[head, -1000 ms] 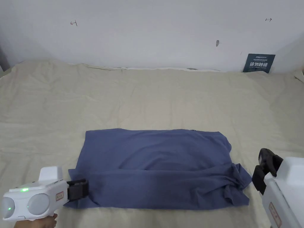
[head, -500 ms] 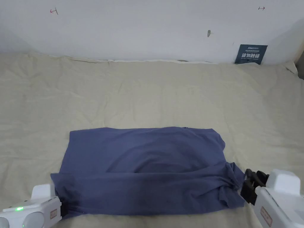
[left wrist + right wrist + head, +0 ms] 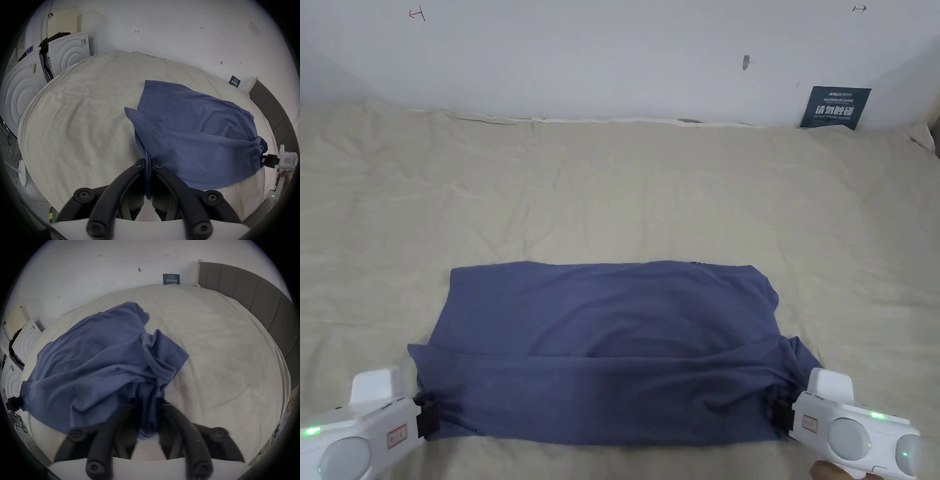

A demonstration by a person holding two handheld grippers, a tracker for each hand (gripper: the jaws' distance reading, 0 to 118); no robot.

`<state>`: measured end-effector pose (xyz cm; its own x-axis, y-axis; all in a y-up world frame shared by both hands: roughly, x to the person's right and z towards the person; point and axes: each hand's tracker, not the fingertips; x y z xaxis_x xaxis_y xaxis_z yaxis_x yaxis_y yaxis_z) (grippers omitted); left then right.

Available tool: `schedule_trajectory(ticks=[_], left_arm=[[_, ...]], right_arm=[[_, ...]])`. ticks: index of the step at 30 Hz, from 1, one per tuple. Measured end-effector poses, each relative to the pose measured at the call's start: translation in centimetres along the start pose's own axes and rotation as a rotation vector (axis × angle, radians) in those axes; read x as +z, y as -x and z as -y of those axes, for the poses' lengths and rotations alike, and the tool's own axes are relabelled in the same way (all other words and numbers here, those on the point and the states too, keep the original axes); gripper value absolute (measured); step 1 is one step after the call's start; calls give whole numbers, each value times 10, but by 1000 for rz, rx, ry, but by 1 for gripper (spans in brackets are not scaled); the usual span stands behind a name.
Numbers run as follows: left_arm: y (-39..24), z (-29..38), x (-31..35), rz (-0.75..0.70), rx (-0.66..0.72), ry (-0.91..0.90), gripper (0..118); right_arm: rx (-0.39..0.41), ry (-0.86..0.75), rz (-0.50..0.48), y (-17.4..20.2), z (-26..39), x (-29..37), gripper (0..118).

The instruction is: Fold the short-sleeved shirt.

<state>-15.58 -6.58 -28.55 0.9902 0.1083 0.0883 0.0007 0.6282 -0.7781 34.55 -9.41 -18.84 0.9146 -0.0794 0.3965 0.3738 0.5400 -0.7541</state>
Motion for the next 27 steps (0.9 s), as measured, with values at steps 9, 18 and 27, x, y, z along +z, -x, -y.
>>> schedule_trajectory(ticks=[9, 18, 27], left_arm=[[9, 9, 27, 11, 39, -35, 8], [30, 62, 58, -6, 35, 59, 8], [31, 94, 34, -64, 47, 149, 8]], right_arm=[[-7, -129, 3, -9, 13, 85, 6], [-37, -90, 2, -59, 87, 98, 6], [-82, 5, 41, -46, 119, 81, 6]])
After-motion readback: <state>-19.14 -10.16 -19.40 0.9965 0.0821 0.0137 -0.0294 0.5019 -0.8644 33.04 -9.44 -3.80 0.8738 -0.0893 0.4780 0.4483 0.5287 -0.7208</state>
